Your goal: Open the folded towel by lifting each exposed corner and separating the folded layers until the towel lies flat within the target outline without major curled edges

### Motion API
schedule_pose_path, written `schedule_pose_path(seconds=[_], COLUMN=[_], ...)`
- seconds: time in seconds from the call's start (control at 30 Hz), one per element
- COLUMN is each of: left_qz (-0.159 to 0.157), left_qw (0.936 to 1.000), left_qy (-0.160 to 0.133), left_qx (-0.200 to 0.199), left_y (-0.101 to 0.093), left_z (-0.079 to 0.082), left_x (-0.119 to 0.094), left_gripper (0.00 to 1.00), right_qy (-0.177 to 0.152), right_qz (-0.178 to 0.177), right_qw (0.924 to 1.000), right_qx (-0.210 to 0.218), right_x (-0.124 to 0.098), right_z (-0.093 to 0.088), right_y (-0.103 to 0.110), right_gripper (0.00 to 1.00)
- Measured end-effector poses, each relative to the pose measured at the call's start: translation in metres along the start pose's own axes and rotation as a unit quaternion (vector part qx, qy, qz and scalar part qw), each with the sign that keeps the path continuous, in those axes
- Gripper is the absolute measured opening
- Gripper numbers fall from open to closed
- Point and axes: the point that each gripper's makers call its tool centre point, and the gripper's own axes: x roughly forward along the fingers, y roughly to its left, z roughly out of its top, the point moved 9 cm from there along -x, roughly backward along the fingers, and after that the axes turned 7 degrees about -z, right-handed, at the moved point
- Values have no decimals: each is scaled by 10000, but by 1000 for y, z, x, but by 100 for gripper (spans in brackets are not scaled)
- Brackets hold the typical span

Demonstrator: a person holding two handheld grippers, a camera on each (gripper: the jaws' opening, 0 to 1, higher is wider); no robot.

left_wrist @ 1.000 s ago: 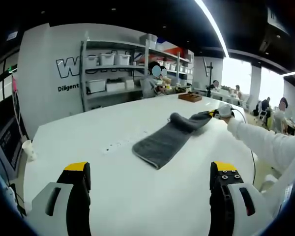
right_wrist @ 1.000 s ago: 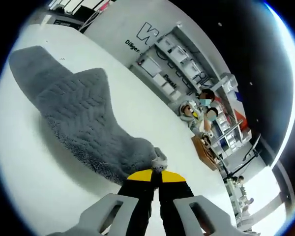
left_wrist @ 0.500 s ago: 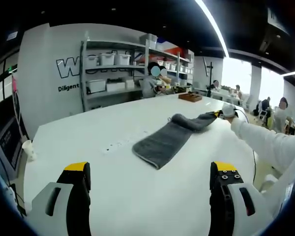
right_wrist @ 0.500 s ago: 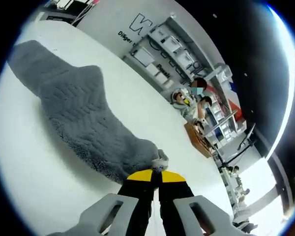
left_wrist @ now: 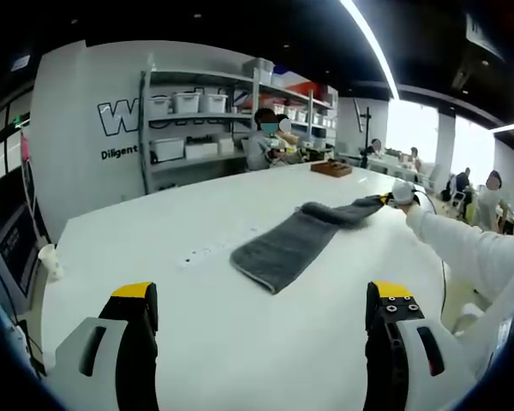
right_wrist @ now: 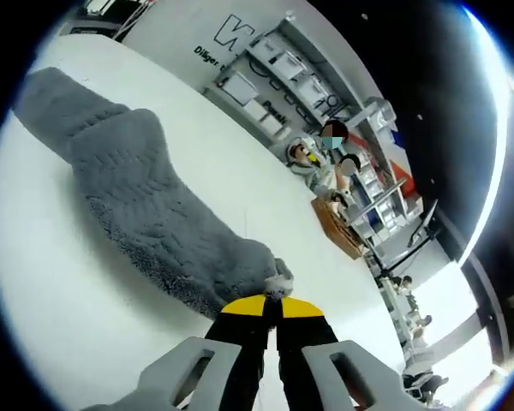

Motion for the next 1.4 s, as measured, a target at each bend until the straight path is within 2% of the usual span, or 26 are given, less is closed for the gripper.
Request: schedule_pose_path(seconds=[0.47,0.93,1.13,1.2,1.3,1.4], left_qz=[12,22,40,43,44,47], left_qw=[10000,10000,10000,10000,10000,10000], left_qy=[5,20,30,26,22,19], left_qx=[-4,-7,-13,-11,-12,-15], left_y=[-1,1,2,1,1,0], left_z=[-2,0,0,0,0,-1], left_x=[0,1,0,-1,-1,-1], left_gripper=[99,99,99,99,99,99], right_qy=[151,252,215,189,70,0], right_qz=[-136,-252,-68,87,-18,-68], right_qw=[9998,9989,9959,9922,9864,9821], right_qx=[39,302,873,1228,1645,1883], right_x=[-4,-6,-5,-5,-8,-9], right_z=[-15,-32,-38,-40,-42,-45], right_y=[-11,-25,-24,-23,-29,-35], right_gripper=[0,0,0,0,1,8])
